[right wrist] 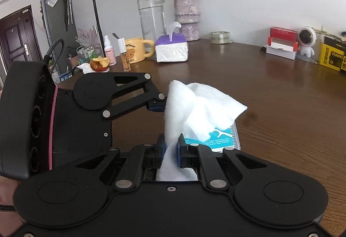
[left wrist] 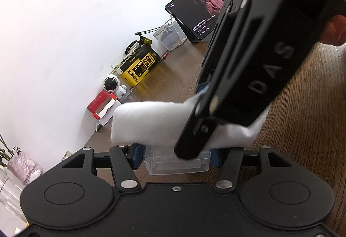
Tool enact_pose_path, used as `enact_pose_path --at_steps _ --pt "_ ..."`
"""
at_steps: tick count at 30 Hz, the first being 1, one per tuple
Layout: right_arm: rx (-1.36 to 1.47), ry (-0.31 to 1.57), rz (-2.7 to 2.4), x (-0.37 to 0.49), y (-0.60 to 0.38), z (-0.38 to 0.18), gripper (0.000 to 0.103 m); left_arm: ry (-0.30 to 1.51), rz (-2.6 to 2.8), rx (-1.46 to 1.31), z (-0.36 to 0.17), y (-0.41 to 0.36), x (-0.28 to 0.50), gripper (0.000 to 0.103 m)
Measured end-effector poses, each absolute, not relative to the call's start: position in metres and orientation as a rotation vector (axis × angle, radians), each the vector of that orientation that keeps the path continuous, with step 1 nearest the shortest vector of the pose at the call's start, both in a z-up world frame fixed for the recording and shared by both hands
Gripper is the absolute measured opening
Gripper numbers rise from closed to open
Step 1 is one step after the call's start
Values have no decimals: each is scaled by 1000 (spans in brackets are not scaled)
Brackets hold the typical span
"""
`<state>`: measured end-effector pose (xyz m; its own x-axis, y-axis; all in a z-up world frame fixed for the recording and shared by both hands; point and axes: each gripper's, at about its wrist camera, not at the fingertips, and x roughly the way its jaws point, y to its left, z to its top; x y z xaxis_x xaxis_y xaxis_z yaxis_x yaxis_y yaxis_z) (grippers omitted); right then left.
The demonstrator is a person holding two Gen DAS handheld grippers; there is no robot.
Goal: Clean container
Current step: 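Rub the wipe across the floss box lid with the right gripper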
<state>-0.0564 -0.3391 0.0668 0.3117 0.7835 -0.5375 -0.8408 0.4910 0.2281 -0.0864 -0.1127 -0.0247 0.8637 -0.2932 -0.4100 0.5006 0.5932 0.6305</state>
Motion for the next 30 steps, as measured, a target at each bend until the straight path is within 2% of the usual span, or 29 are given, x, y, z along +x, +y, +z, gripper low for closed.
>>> enact_pose_path --at_steps 10,22,30 --pt "-91 663 913 -29 -352 62 10 276 -468 814 -25 -113 -86 57" --pt "-99 648 1069 -55 -339 67 10 276 -468 815 -25 -113 -84 57" --pt "-89 661 957 -34 -351 63 10 276 -468 815 -24 -112 -84 57"
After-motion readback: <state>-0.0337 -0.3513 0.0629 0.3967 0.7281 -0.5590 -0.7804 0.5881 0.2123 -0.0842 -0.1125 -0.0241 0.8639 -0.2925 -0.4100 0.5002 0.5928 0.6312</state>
